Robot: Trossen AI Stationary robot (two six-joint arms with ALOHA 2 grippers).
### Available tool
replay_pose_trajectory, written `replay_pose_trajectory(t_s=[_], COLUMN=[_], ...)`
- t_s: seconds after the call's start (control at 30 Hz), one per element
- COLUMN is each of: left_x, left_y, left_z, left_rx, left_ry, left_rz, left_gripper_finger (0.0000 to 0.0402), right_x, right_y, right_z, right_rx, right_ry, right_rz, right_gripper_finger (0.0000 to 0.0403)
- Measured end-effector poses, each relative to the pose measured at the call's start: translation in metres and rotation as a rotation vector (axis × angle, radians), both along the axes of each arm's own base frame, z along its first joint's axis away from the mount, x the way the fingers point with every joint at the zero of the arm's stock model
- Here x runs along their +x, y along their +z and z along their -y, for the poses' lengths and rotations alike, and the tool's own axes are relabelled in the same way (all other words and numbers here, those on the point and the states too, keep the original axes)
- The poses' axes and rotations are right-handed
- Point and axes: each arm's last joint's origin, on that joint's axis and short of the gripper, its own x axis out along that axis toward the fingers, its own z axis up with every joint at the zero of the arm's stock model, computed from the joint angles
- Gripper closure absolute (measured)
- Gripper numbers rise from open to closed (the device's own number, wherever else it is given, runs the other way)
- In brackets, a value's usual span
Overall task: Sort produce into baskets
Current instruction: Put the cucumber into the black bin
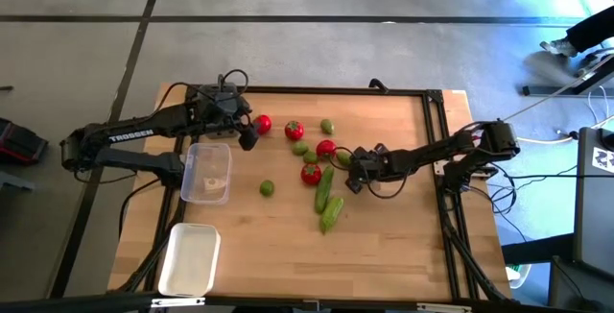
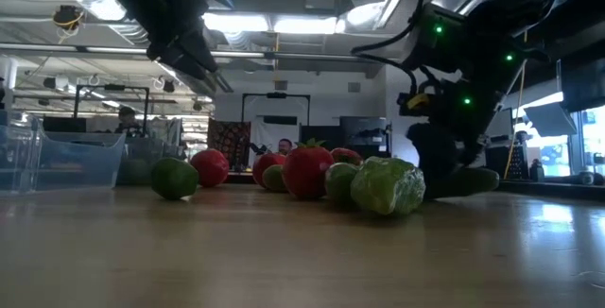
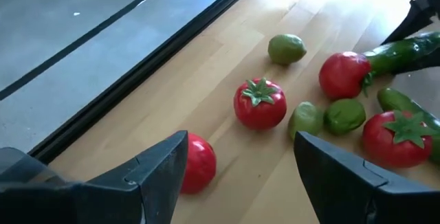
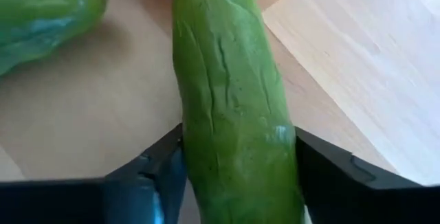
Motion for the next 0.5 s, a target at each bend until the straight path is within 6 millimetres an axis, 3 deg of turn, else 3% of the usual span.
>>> replay_pose_trajectory(t_s=[0.2,0.37,0.5], left_x=[0.0,0.0,0.004], left_y=[0.0,0.0,0.003], left_z=[0.0,0.0,0.002], left_rx=[0.044,0.054,0.085], left_ry=[-0.046,-0.054,-0.094], left_rz=[-0.036,-0.037,-0.021], left_gripper_finger=[0.0139,0.0139,0.0139], right_x=[0.0,-0.002,-0.006], right_y=[0.0,0.005,0.021], right_z=[0.0,-0.001,-0.001], right_rx=[-0.024,-0.033,-0.043], right_ry=[0.081,0.119,0.138], right_rz=[-0.034,-0.038,0.004], right_gripper_finger=[0.0244,0.0248,0.0246])
